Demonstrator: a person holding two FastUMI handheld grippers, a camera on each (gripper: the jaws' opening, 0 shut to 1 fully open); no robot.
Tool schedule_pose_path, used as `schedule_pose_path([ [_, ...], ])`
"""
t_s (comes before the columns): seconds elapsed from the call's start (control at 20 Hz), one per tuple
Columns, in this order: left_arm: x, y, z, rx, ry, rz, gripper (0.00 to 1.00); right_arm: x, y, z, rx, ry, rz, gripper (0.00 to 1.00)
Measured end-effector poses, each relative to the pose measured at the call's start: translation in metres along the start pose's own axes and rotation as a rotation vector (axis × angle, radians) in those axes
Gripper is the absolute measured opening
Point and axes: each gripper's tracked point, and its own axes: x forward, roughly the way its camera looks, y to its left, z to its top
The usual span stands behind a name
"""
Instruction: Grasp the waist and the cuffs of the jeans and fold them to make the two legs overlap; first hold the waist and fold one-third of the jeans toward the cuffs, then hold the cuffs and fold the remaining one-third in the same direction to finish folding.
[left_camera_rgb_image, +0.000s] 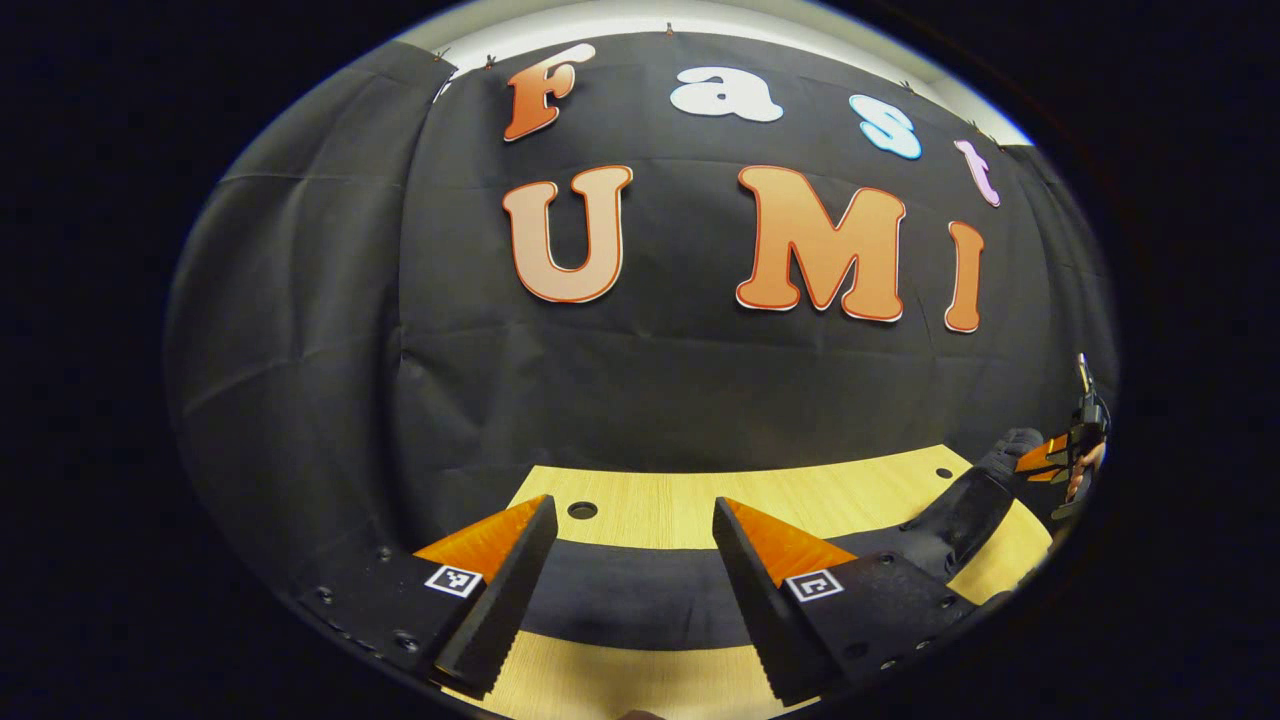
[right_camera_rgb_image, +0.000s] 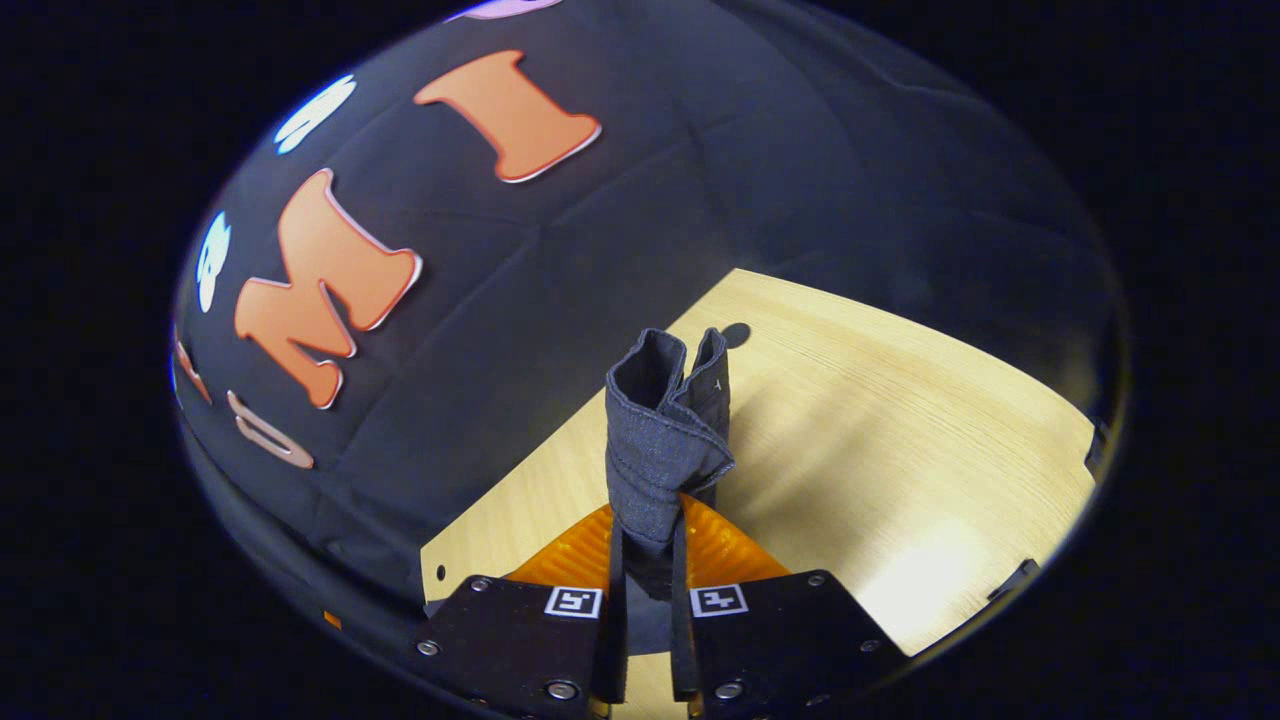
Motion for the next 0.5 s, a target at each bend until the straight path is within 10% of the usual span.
schedule_pose_path([
  [0.5,-0.024,0.061,-0.013,-0.045,0.009,0.068,0.94,-0.002,0.147,-0.060,-0.240,0.042,0.158,0.18],
])
